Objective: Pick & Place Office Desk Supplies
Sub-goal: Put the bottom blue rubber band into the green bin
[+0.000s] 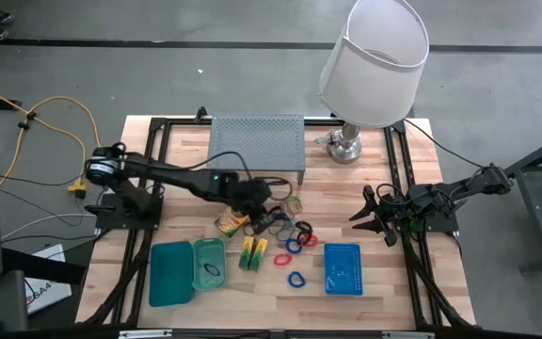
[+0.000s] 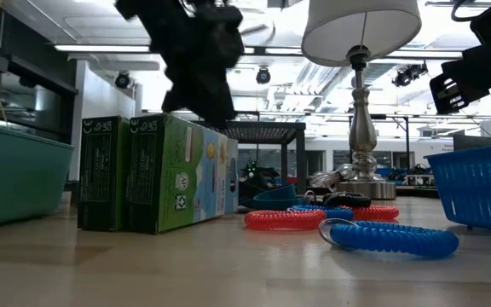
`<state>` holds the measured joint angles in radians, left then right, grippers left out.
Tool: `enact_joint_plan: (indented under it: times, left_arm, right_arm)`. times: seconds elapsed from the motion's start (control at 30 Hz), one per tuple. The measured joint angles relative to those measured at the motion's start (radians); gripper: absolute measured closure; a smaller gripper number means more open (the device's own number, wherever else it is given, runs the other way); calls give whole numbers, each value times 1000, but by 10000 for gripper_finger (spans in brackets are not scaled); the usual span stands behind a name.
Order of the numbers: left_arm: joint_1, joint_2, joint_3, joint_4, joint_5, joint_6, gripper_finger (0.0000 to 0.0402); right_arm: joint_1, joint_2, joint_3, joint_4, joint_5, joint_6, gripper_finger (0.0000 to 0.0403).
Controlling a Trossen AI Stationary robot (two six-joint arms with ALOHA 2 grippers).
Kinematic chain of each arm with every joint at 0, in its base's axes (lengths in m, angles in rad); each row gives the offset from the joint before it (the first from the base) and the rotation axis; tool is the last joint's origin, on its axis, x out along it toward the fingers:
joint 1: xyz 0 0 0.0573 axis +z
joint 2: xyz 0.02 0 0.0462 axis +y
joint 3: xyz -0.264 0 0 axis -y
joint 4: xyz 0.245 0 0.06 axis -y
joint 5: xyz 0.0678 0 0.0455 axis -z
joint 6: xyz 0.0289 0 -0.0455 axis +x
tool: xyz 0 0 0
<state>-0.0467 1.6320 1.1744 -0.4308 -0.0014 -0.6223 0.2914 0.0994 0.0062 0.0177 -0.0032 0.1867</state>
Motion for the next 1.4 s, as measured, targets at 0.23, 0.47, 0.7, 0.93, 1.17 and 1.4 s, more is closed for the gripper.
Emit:
enact_joint_plan:
  times: [0.23, 0.47, 0.7, 0.93, 1.17, 1.4]
  left_arm:
    - [62, 80, 0, 102, 98, 14, 295]
    - [71, 142, 0, 165, 180, 16, 295]
    - [68, 150, 1, 171, 155, 16, 295]
    - [54, 166, 0, 162, 137, 16, 295]
    - [52, 190, 1, 199, 144, 20, 295]
    - [37, 198, 1, 206, 146, 33, 295]
  right_arm:
    - [0, 0, 0, 0, 0, 0, 309]
    - [0, 0, 0, 0, 0, 0, 309]
    - [0, 0, 0, 0, 0, 0, 309]
    - [0, 0, 0, 0, 0, 0, 309]
    - [0, 0, 0, 0, 0, 0, 309]
    - [0, 0, 0, 0, 0, 0, 309]
